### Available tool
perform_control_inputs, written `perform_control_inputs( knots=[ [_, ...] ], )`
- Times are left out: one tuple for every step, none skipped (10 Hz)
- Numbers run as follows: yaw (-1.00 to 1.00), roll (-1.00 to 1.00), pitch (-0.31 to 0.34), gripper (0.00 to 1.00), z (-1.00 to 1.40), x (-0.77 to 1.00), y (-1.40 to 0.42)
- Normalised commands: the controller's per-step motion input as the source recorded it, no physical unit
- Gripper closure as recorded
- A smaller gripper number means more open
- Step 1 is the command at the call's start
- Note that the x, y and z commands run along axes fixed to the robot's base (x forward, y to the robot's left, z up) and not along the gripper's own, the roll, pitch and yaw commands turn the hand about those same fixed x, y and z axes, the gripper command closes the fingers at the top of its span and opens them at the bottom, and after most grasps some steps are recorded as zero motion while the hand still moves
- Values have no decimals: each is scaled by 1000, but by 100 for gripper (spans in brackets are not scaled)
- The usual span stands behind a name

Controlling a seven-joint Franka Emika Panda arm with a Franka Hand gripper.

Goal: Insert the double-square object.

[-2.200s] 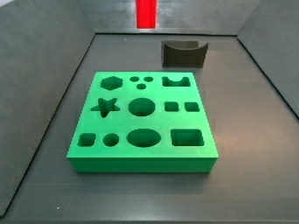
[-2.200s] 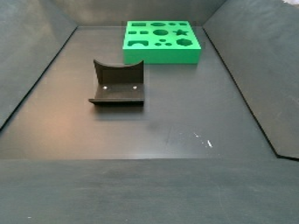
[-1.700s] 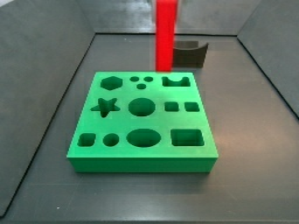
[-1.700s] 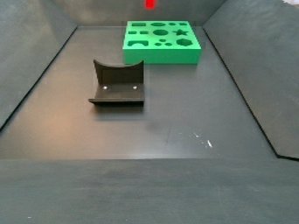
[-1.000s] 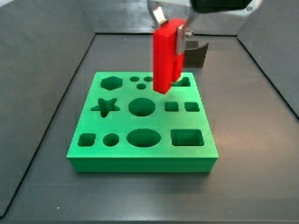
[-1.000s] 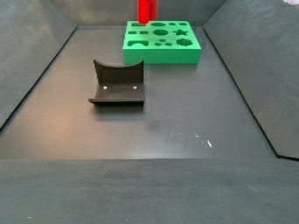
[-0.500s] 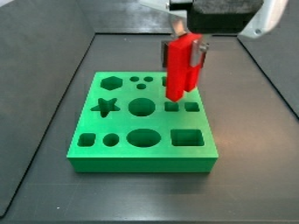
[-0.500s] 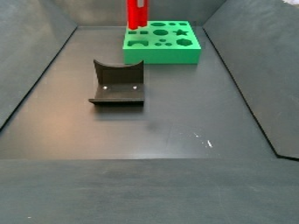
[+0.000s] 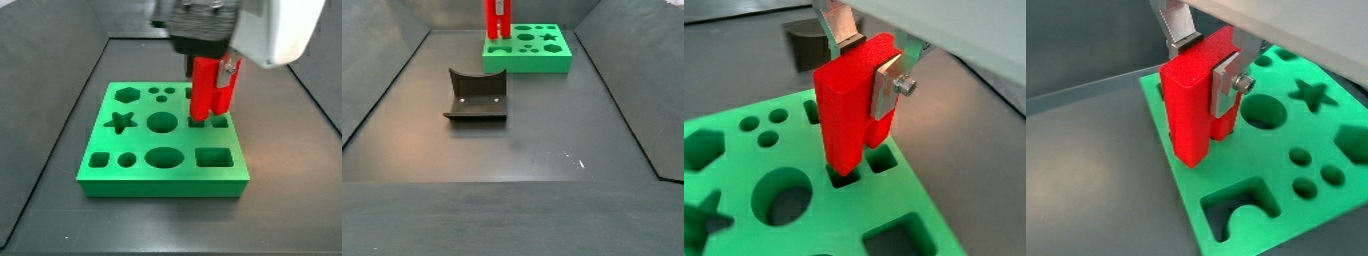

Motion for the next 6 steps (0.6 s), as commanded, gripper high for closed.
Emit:
perform_control_inputs(
  knots=[
    [-1000,10,0,100,-49,0,-9],
    [-1000,0,0,100,-3,0,-31],
    [-983,0,0,100,0,51,-46],
    [-840,0,0,100,0,191,-157],
    [-580,56,0,100,-57,351,-369],
    [-291,210,7,100,-80,214,-503]
  ],
)
